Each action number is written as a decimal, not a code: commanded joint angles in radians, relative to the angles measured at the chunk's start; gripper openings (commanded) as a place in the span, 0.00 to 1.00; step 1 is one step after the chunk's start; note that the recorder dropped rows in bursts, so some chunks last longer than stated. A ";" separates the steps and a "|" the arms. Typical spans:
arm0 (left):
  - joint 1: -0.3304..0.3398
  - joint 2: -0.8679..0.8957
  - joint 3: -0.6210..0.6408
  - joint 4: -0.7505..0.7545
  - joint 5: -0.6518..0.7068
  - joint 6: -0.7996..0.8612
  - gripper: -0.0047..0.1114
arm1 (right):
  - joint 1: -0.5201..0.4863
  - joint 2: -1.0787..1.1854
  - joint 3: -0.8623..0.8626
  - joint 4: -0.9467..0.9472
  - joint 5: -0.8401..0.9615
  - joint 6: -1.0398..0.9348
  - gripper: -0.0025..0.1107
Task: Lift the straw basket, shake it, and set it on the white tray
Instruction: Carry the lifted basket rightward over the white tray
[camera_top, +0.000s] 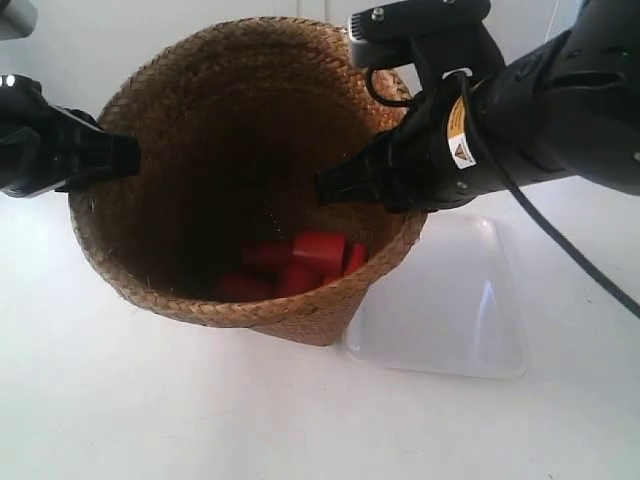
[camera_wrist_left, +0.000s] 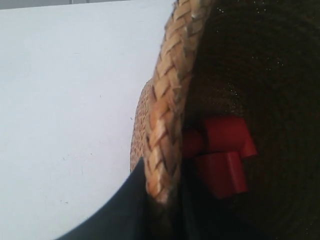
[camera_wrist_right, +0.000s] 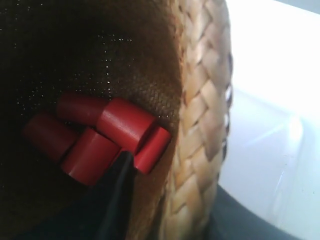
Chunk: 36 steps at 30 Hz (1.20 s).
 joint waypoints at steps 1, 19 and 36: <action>-0.005 -0.013 -0.037 0.027 0.039 0.020 0.04 | 0.000 -0.003 -0.026 -0.049 0.004 -0.035 0.02; 0.054 -0.074 -0.126 0.023 0.141 -0.004 0.04 | -0.019 -0.106 -0.063 0.108 0.078 -0.201 0.02; 0.054 -0.071 0.007 -0.005 0.087 0.027 0.04 | -0.019 -0.103 0.071 0.106 -0.064 -0.190 0.02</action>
